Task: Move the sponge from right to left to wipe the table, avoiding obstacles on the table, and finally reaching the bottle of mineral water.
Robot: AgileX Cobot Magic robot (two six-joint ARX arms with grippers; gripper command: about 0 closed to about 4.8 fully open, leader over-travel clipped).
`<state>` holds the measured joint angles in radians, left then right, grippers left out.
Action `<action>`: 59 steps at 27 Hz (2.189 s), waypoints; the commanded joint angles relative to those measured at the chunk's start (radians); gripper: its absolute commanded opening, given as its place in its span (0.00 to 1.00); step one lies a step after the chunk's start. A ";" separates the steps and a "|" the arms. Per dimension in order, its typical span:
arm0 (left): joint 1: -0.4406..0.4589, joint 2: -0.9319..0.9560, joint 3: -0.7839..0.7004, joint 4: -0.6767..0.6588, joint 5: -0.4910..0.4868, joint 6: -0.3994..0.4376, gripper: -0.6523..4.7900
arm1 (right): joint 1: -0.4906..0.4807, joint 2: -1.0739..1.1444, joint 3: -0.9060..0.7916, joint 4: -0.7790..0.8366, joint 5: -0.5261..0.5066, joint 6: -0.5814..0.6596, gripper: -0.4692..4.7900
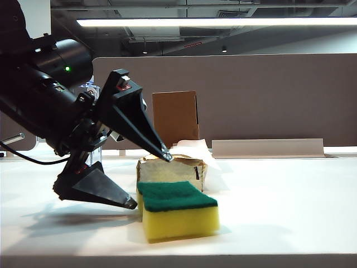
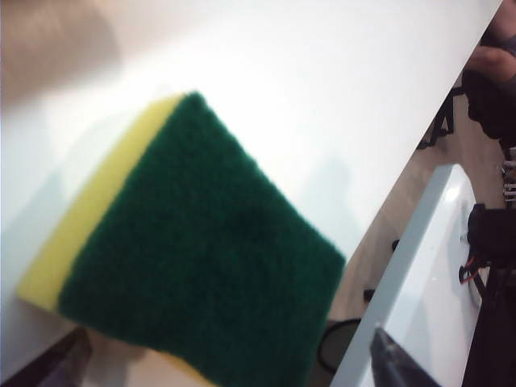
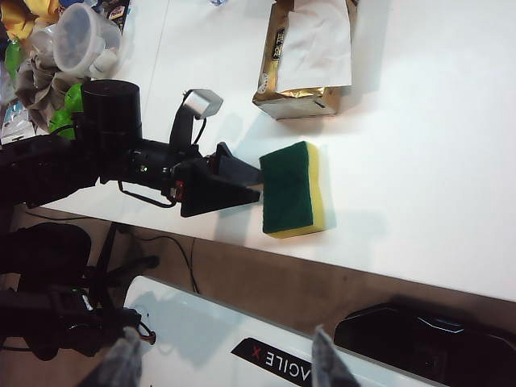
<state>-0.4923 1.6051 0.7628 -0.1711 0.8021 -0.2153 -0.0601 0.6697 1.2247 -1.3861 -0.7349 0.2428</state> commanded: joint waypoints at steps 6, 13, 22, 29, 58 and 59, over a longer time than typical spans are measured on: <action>-0.017 0.041 0.004 0.037 0.003 -0.032 1.00 | 0.001 -0.002 0.004 0.006 -0.008 0.009 0.60; -0.102 0.084 0.010 0.057 -0.067 -0.055 1.00 | 0.001 -0.002 0.004 0.007 -0.027 0.013 0.60; -0.117 0.097 0.010 0.048 -0.161 -0.113 0.78 | 0.013 -0.002 0.004 0.007 -0.027 0.019 0.58; -0.117 0.097 0.010 0.004 -0.193 -0.137 0.67 | 0.013 -0.003 0.004 0.006 -0.027 0.019 0.58; -0.175 0.181 0.109 -0.110 -0.248 -0.125 0.11 | 0.012 -0.009 0.038 0.007 -0.027 0.020 0.52; -0.175 0.180 0.109 -0.113 -0.261 -0.125 0.11 | 0.012 -0.009 0.038 0.006 -0.027 0.020 0.52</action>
<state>-0.6670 1.7729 0.8867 -0.2039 0.6193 -0.3477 -0.0479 0.6617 1.2549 -1.3884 -0.7563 0.2630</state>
